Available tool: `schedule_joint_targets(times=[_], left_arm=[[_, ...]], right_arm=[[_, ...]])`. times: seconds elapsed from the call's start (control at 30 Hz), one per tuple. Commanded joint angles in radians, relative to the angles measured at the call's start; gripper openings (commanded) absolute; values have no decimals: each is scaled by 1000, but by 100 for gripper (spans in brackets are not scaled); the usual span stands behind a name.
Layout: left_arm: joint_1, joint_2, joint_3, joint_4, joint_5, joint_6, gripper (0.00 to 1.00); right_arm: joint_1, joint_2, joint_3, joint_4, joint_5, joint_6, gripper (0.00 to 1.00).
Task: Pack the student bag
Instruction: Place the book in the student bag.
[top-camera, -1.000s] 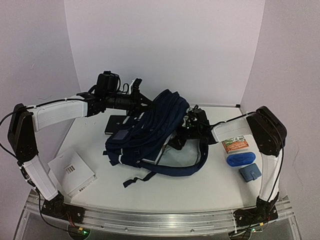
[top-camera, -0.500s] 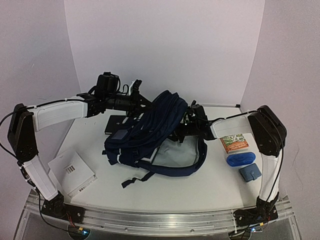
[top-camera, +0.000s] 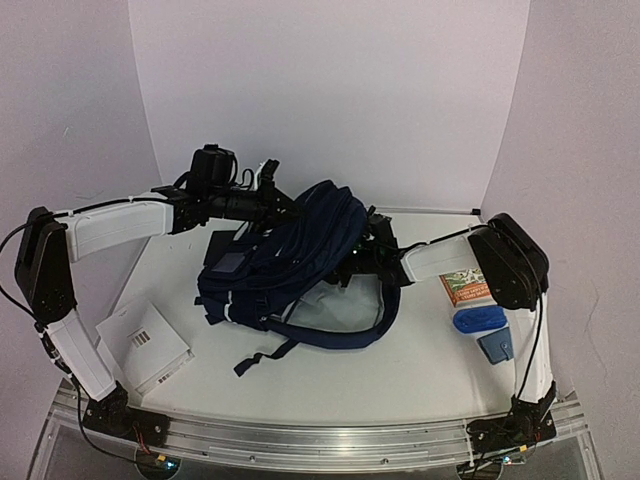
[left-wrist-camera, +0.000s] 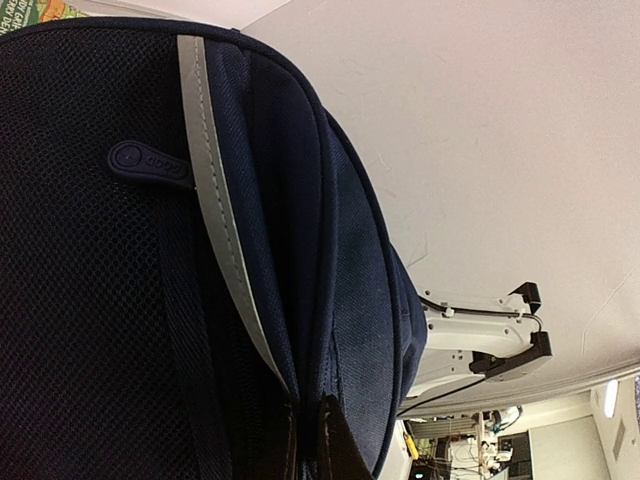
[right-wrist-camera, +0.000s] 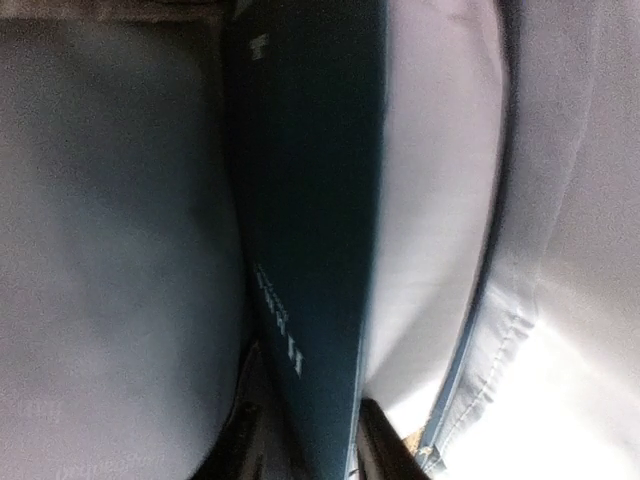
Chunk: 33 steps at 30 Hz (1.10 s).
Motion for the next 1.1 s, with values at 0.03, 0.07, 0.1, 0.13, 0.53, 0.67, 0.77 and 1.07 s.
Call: schedule_joint_targets(times=[0.03,0.07,0.1,0.13,0.53,0.67,0.77,1.07], left_arm=[[-4,-60,24,65,-8,53,0],[0,-64,15,58,-18,58,0],[4,-68,6,54,-26,62,0],[8,-71,-3,47,-34,65,0],[31,-27,-59,-29,-109,125,2],[30,11,-56,-64,-121,146,5],[25,37,-58,-85,-121,162,8],[-34,139,2,-202,-172,232,19]], right_arm=[[-25,-141,-78,19,-28,-62,58],[-37,-172,-99,-16,-36,-85,63],[-50,-203,-120,-54,-45,-110,67],[-67,-238,-142,-93,-55,-134,70],[-264,-533,-297,-351,-177,-368,88],[-301,-579,-281,-482,-167,-489,90],[-308,-611,-276,-560,-144,-571,91],[-311,-627,-245,-760,-13,-800,97]])
